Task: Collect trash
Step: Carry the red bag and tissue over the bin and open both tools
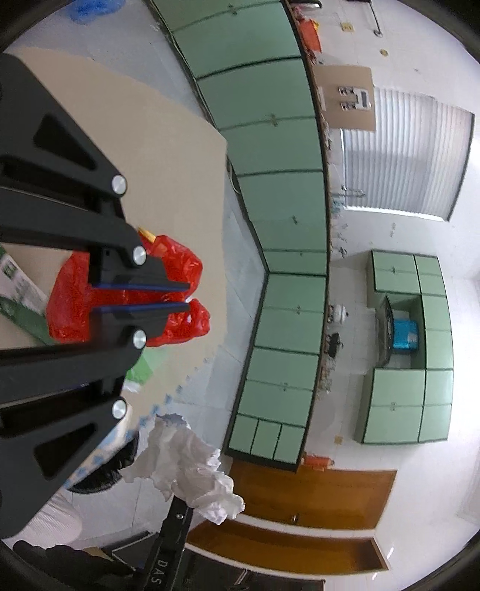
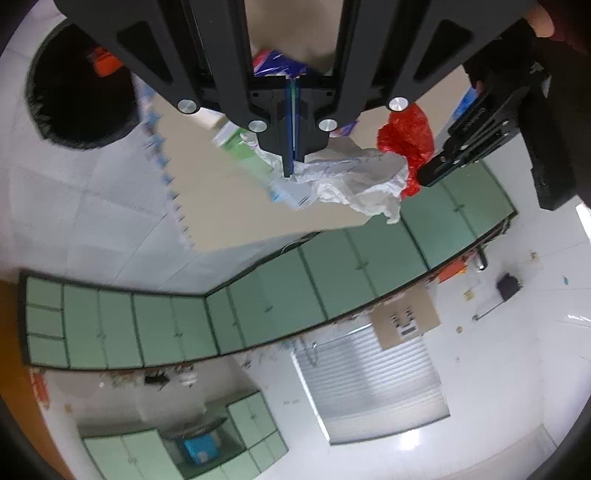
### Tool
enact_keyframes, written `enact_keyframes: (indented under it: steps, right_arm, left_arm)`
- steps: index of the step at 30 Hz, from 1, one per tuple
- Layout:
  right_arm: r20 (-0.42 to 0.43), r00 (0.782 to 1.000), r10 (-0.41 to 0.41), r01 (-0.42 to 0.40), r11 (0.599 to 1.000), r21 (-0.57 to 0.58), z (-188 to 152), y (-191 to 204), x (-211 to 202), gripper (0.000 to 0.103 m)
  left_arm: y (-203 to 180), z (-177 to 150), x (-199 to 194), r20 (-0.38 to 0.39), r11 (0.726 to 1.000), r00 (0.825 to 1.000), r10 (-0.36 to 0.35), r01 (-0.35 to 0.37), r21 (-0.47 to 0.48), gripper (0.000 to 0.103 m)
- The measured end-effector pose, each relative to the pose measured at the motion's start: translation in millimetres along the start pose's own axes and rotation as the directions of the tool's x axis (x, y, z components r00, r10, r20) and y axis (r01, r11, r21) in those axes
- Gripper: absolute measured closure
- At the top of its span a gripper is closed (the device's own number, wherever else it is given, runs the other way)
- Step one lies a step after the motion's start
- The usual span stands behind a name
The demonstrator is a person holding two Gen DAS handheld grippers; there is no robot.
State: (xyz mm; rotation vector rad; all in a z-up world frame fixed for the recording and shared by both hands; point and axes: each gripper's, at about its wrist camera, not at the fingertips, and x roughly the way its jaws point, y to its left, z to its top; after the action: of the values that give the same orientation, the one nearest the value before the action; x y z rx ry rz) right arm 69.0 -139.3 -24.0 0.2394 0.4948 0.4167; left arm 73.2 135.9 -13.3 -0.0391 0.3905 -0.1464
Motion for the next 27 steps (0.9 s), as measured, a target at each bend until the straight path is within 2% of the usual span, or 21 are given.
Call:
enact_keyframes:
  steps: [8,16,21,27]
  right_arm:
    - [0.038,0.983,-0.178,0.177,0.983,0.041,11.3,-57.3,-32.1,0.102]
    - [0.001,0.930,-0.368,0.366,0.925,0.106,2.5,-140.6,-55.4,0.102]
    - [-0.057,0.893,-0.447,0.450,0.880,0.152,-14.0,-197.1,-60.4,0.102]
    - [-0.140,0.856,-0.497,0.516,0.836,0.186,-31.6,-259.8,-52.4,0.102]
  left_arm:
    - [-61.4,15.8,26.7,0.013,0.988,0.988,-0.151,0.151,0.032,0.099]
    - [-144.9,9.5,68.6,-0.048,0.951,0.952,-0.301,0.304,0.060,0.099]
    - [-205.3,-4.1,104.3,-0.125,0.912,0.911,-0.394,0.404,0.072,0.099]
    - [-264.7,-27.3,154.9,-0.246,0.875,0.855,-0.456,0.481,0.049,0.099]
